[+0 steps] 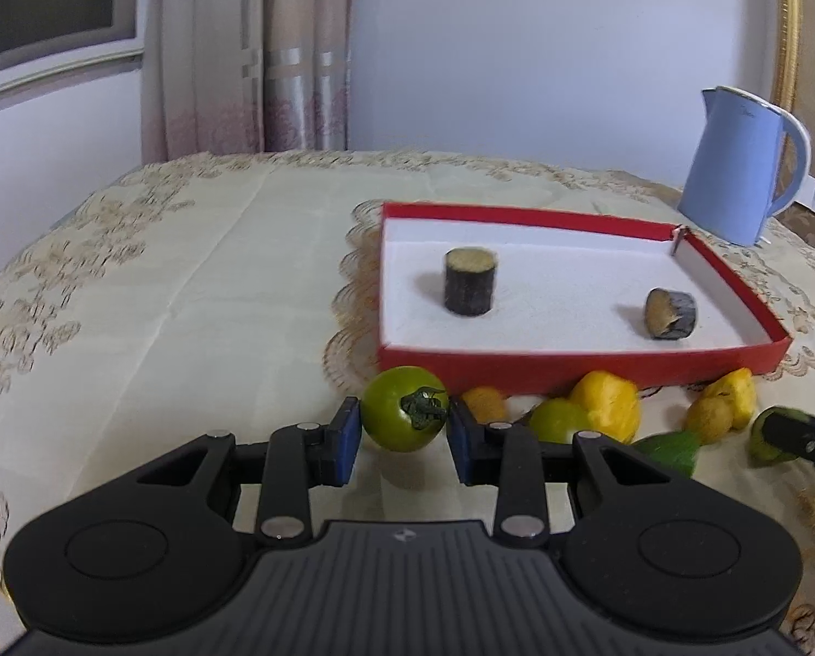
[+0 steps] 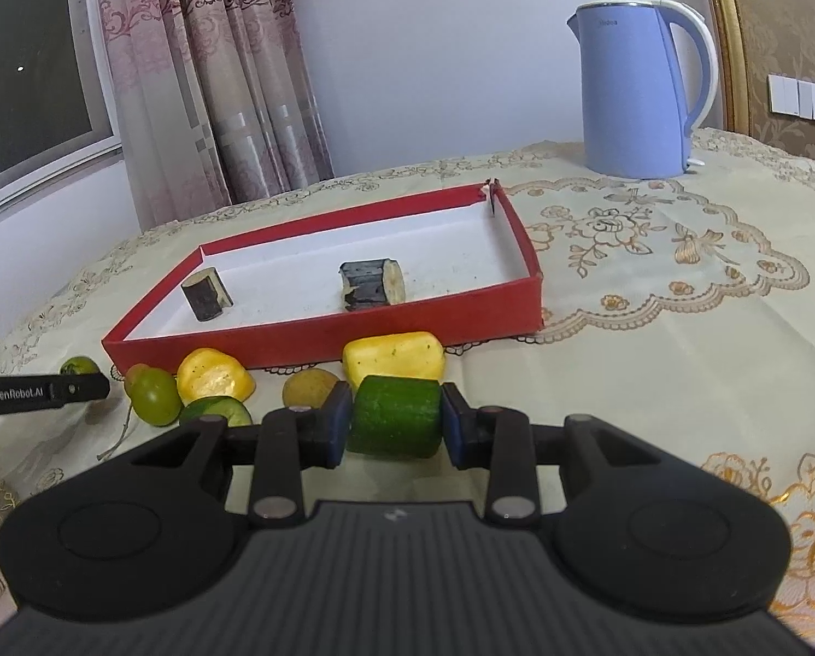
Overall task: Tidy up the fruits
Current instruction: 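Carry the green tomato into the red tray and open the left tool while the right tool holds the cucumber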
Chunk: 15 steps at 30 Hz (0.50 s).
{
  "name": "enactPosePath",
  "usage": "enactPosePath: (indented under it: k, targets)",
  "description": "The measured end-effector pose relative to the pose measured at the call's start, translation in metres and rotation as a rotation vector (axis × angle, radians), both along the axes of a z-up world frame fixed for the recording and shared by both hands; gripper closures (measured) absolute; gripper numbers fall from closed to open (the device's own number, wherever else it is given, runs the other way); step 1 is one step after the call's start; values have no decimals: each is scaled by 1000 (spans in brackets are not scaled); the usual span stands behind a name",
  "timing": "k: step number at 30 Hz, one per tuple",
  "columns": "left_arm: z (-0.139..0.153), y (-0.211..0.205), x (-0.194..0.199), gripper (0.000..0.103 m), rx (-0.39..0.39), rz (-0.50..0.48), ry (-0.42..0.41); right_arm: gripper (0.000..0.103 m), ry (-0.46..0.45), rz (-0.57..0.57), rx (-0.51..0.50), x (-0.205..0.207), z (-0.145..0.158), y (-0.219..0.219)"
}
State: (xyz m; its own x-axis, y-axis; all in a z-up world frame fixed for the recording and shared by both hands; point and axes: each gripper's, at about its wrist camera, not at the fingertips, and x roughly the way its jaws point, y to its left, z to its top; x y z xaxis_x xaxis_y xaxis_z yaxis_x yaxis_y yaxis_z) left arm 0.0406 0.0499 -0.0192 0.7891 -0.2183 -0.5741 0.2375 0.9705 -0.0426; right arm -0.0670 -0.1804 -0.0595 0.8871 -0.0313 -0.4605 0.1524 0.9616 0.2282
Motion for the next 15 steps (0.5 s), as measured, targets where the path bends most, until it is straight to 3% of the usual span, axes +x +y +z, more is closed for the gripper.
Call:
enactPosePath:
  k: [9,15]
  targets:
    - [31,-51,19,70,43,-51,-74,71,2,4,28,0,-1,-4]
    - [36,-84,51,70,63,-57,-72,71,-5,6,35,0,-2,-5]
